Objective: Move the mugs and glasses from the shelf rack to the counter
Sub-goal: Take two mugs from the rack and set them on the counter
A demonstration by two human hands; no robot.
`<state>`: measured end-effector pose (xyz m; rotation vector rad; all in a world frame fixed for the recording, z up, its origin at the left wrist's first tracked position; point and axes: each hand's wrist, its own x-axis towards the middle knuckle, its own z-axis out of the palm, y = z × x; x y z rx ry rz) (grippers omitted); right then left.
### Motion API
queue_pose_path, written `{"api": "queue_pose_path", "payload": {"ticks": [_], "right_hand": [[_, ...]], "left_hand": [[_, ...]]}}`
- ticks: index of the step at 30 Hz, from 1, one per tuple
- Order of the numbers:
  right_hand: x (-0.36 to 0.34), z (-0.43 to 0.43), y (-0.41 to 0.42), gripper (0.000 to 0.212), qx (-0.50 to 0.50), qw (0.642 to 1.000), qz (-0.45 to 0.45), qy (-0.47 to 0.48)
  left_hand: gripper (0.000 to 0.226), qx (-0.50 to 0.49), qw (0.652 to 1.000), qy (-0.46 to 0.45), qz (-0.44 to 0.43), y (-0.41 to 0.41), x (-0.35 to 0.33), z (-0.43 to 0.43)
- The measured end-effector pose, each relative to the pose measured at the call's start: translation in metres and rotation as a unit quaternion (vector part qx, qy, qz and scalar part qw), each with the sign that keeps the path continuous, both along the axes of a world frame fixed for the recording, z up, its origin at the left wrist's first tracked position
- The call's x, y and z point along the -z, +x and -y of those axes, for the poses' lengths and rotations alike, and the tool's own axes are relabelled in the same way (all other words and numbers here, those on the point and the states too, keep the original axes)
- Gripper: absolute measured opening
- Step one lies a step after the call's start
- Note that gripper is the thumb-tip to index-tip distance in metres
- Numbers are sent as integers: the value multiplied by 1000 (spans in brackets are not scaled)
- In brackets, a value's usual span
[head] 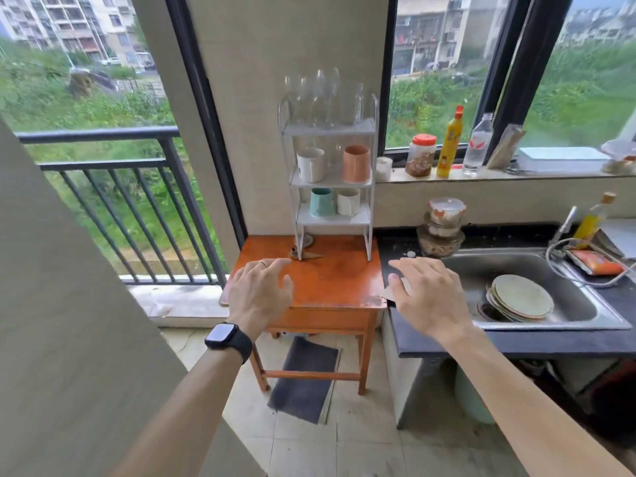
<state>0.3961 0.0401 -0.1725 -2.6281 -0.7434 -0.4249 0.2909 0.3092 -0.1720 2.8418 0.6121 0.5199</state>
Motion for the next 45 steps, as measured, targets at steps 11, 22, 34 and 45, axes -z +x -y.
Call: {"api": "queue_pose_path", "payload": {"ticks": [11,22,34,45], "right_hand": [[43,-131,182,40,-20,996,-89,-1],[94,-224,331,42,68,779,-535,318],[117,-265,408,35,168,673,-572,438],[131,-271,415,45,158,735,-509,419]], "left_hand": [[40,-31,994,-88,-55,175,51,-111],[40,-40,764,-641,-62,340,96,-159],[49,-20,677,-731,-86,441,118,-169],[42,-28,727,-684,-50,448,119,-162]]}}
